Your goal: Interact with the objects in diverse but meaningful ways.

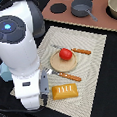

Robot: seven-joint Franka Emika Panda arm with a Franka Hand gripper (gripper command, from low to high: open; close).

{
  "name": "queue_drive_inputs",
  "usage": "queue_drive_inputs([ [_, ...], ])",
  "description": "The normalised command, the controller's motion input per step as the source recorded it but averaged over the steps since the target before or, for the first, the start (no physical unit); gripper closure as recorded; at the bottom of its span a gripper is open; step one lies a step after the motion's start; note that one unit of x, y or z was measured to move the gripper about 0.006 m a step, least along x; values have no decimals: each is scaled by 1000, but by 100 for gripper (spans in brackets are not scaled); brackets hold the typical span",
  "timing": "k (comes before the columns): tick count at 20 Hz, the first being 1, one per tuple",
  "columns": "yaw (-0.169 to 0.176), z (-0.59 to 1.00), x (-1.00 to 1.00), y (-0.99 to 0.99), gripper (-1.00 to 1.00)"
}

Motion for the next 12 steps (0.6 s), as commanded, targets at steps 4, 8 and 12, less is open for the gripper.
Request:
queue_drive_inputs([
  [4,-16,959,-66,104,100],
  [8,2,1000,-79,413,100],
  [12,31,1000,-73,573,100],
])
